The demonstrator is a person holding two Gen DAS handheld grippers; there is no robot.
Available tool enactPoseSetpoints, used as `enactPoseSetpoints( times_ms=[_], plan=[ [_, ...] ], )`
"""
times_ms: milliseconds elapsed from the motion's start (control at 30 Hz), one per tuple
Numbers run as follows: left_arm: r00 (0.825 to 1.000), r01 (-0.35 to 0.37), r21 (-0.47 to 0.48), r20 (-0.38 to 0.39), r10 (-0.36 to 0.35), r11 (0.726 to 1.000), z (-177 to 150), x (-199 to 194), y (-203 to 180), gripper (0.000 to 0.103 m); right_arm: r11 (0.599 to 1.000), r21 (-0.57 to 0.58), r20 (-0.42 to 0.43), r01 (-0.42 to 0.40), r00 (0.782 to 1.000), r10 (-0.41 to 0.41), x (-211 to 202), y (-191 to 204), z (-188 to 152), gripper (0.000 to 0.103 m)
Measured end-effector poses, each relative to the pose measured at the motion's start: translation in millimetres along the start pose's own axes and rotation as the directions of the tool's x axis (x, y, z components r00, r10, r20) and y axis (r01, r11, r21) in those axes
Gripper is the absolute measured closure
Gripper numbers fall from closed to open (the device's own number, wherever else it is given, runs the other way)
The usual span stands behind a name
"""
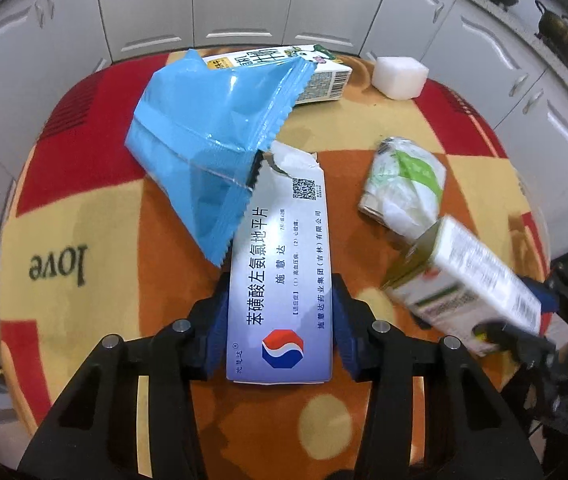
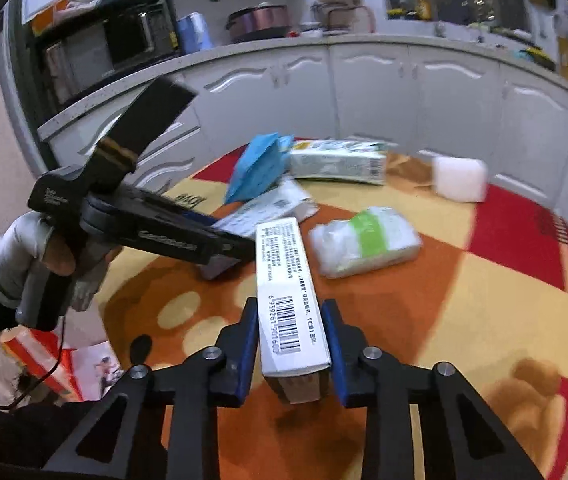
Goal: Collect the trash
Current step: 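Grasp the white medicine box with the left tool while the right tool grasps the green-labelled box, then carry both medicine boxes over the white bin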
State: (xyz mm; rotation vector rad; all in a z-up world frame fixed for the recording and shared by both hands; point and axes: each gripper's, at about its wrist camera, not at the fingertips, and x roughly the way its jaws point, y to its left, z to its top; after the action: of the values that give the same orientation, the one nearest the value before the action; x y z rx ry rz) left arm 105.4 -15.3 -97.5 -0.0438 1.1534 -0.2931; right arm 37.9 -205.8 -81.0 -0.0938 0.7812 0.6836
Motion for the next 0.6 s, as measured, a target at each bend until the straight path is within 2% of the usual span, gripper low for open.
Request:
enactPoseSetpoints(
  times_ms=[233,400,600],
  plan=[
    [0.997,0.070,-0.015,0.018,-0.070,0.997,-16.5,-14.2,-14.5,0.059,0.988,0.109,0.043,0.109,0.993,-0.114,-39.0,-33.3,-12.2,0.077],
    [0.992,0.121,0.018,0.031,-0.121,0.992,-23.8,-25.4,-40.5,0.059,0.977,0.156,0.073,0.145,0.985,-0.158,-59.1,-44.0,-18.6,0.077],
    [0.985,0.165,0.068,0.042,-0.168,0.984,-17.8,-29.1,-74.9,0.059,0.964,0.193,0.117,0.184,0.971,-0.209,-85.1,-55.3,-20.4,0.077]
  ],
)
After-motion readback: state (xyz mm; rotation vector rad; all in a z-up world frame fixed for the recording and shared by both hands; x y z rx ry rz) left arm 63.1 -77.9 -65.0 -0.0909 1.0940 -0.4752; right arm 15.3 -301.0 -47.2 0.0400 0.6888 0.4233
